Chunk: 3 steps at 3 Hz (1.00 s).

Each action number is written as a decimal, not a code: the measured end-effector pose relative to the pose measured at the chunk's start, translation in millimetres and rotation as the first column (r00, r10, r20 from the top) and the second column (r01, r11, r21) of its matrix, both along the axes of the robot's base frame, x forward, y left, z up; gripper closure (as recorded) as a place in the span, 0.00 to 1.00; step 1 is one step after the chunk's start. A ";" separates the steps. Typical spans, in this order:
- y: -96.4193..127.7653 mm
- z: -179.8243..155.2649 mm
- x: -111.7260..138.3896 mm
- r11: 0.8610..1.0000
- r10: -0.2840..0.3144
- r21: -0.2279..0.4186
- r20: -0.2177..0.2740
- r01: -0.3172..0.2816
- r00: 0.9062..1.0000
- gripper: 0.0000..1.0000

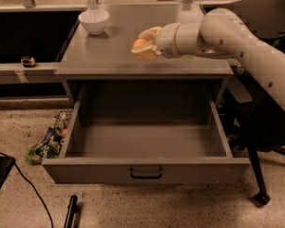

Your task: Pick orange from top drawer and place on counter

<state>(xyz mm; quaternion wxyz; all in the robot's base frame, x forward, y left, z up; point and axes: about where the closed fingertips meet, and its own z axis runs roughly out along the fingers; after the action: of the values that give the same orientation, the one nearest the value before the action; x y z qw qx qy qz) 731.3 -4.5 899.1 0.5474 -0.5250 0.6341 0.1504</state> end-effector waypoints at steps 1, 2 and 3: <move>6.2 -24.6 24.9 0.993 -0.060 0.095 -0.113 0.071 0.992 1.00; 5.7 -37.6 40.5 0.982 -0.097 0.145 -0.167 0.122 0.981 1.00; 0.5 -41.7 50.5 0.973 -0.129 0.164 -0.187 0.161 0.974 0.82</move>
Offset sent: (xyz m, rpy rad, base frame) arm 0.0603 -0.0024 -0.0515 0.2241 0.2171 -0.1759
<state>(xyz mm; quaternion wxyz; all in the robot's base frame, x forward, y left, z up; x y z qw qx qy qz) 781.9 -4.0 857.4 0.5438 -0.4107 0.7006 0.2117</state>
